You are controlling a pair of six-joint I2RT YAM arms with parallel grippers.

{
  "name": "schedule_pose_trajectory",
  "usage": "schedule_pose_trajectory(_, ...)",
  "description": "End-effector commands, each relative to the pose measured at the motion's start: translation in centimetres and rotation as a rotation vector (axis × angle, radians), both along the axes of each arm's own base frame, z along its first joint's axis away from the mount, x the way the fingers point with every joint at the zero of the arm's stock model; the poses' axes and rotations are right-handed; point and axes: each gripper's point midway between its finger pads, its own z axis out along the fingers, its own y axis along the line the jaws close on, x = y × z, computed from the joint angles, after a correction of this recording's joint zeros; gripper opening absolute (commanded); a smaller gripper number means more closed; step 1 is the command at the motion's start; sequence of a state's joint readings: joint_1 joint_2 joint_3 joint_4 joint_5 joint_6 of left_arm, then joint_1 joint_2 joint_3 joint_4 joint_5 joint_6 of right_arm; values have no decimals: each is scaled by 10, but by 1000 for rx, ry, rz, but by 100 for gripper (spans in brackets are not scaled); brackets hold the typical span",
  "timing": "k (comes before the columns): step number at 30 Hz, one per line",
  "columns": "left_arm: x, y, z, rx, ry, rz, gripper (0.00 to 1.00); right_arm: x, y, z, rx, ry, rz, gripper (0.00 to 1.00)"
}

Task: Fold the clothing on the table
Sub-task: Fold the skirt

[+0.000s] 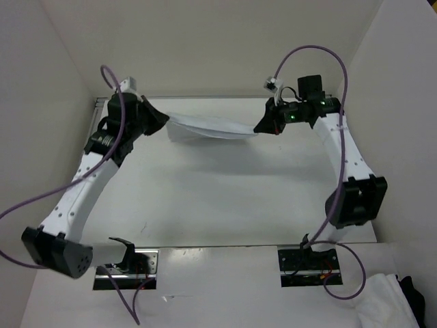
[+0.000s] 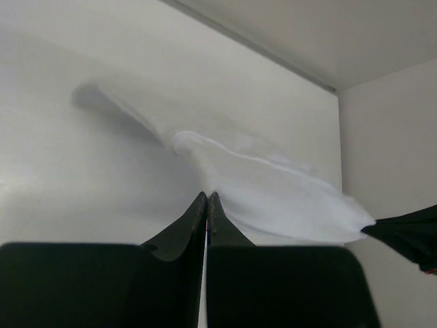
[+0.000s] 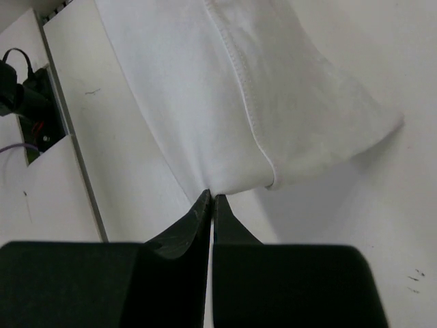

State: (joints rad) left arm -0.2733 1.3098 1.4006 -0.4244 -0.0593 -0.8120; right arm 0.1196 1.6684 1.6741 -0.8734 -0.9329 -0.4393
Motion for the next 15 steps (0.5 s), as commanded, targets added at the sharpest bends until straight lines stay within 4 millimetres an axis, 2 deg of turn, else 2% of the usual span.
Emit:
schedule_pose_trajectory(1, -37, 7, -47, 4, 110, 4, 0, -9, -8, -23, -57, -19, -11, 0)
schedule_pose_trajectory(2, -56, 7, -88, 0, 221, -8, 0, -19, -13, -49, -104, 29, 17, 0)
schedule_pose_trajectory(3, -70, 7, -94, -26, 237, -10, 0, -28, -17, -69, -134, 94, 38, 0)
schedule_pose_trajectory(4, -83, 3, -104, -64, 279, -13, 0, -53, -22, -91, -168, 208, 67, 0)
schedule_pose_trajectory(5, -94, 3, -112, -83, 310, -11, 0, -65, -26, -101, -191, 244, 88, 0)
schedule_pose_trajectory(6, -117, 0, -128, -99, 359, -29, 0, -74, -33, -113, -235, 253, 116, 0)
schedule_pose_trajectory(7, -128, -3, -135, -126, 392, -28, 0, -93, -39, -128, -266, 321, 127, 0)
schedule_pose_trajectory(8, -143, -3, -137, -145, 412, -42, 0, -100, -44, -137, -295, 333, 142, 0)
schedule_pose_trajectory(11, -171, -3, -165, -144, 516, -61, 0, -127, -59, -155, -380, 405, 176, 0)
schedule_pose_trajectory(15, -182, -11, -158, -155, 535, -109, 0, -142, -71, -159, -405, 453, 211, 0)
